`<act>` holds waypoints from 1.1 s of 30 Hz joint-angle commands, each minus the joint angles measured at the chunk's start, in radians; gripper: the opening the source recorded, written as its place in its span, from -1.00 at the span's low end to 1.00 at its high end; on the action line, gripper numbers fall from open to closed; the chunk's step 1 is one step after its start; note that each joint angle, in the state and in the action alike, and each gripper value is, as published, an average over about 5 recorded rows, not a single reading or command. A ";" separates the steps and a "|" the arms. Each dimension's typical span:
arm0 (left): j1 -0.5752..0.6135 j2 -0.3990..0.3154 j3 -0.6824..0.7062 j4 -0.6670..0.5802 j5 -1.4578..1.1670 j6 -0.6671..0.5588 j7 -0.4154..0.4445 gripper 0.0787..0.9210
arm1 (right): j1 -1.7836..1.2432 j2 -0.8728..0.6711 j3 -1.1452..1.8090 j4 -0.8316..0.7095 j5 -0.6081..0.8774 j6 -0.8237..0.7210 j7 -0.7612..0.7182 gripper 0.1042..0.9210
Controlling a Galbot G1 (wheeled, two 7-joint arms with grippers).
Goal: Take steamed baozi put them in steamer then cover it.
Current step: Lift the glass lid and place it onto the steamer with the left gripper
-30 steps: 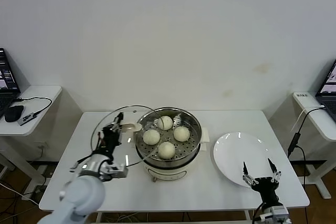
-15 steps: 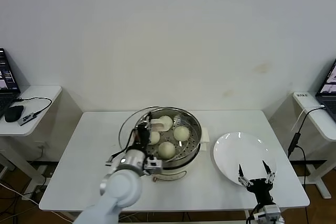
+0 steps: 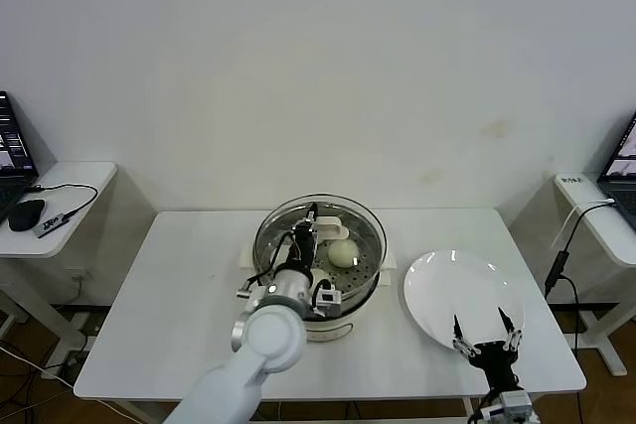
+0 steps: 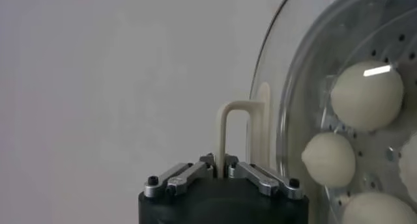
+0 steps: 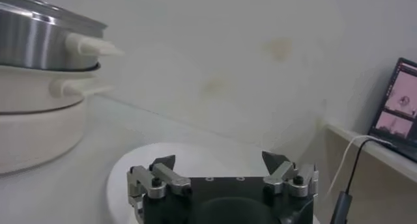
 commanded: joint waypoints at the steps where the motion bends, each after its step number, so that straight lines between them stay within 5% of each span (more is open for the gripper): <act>1: -0.033 -0.045 0.015 0.087 0.034 -0.003 0.003 -0.83 | -0.001 -0.005 0.004 -0.006 -0.002 0.003 -0.001 0.76; 33: 0.017 -0.053 -0.042 0.098 0.026 -0.033 -0.020 -0.83 | -0.022 0.003 0.002 -0.001 -0.019 0.010 -0.005 0.76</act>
